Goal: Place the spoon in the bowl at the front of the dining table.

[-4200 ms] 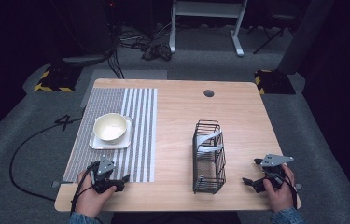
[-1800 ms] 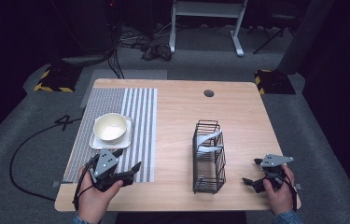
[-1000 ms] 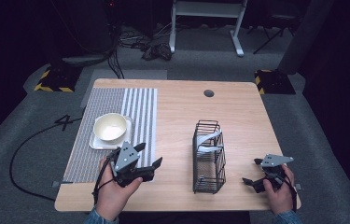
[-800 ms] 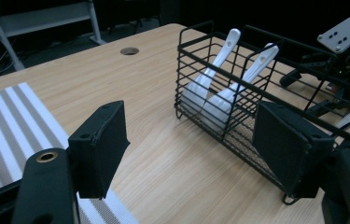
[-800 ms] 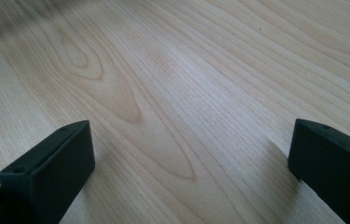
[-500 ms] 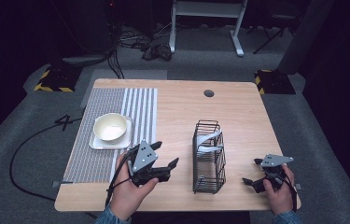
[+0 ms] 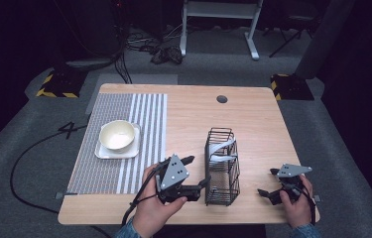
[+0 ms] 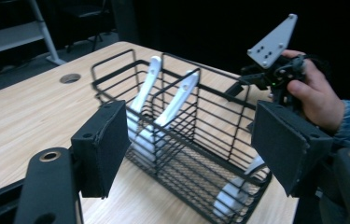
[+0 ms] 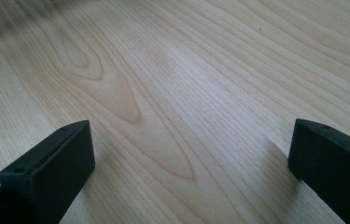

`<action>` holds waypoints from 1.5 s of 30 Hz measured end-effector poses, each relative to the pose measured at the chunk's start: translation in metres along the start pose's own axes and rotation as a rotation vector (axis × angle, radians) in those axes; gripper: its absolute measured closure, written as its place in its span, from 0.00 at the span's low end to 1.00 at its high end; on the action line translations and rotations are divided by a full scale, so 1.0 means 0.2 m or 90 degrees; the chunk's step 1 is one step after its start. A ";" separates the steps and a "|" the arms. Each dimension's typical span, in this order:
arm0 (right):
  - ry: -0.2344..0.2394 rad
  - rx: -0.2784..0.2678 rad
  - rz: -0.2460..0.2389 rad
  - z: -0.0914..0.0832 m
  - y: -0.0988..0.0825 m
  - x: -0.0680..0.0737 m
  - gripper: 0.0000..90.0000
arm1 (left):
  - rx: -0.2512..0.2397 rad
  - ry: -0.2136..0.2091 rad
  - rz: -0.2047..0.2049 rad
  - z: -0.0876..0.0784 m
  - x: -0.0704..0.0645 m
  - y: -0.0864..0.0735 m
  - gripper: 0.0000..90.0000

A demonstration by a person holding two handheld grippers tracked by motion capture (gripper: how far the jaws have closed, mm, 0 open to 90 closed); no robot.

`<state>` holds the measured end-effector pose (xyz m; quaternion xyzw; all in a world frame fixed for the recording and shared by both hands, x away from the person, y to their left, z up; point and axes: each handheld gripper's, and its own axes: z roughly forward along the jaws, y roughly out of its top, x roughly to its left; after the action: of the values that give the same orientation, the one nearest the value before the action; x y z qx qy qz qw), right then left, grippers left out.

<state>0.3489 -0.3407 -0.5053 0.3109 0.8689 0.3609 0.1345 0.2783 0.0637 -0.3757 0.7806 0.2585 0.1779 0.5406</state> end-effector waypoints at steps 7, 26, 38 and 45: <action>0.000 0.000 0.000 0.00 0.00 0.00 0.00 | -0.005 -0.031 0.005 0.03 -0.06 0.01 0.32; 0.000 0.000 0.000 0.00 0.00 0.00 0.00 | 0.023 -0.134 -0.020 0.10 -0.07 -0.04 0.74; 0.000 0.000 0.000 0.00 0.00 0.00 0.00 | 0.029 -0.112 -0.022 0.16 -0.02 -0.08 0.82; 0.000 0.000 0.000 0.00 0.00 0.00 0.00 | 0.039 -0.119 -0.013 0.21 -0.01 -0.10 0.91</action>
<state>0.3489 -0.3407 -0.5053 0.3109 0.8689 0.3609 0.1345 0.2966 0.0366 -0.4099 0.8072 0.2205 0.0907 0.5399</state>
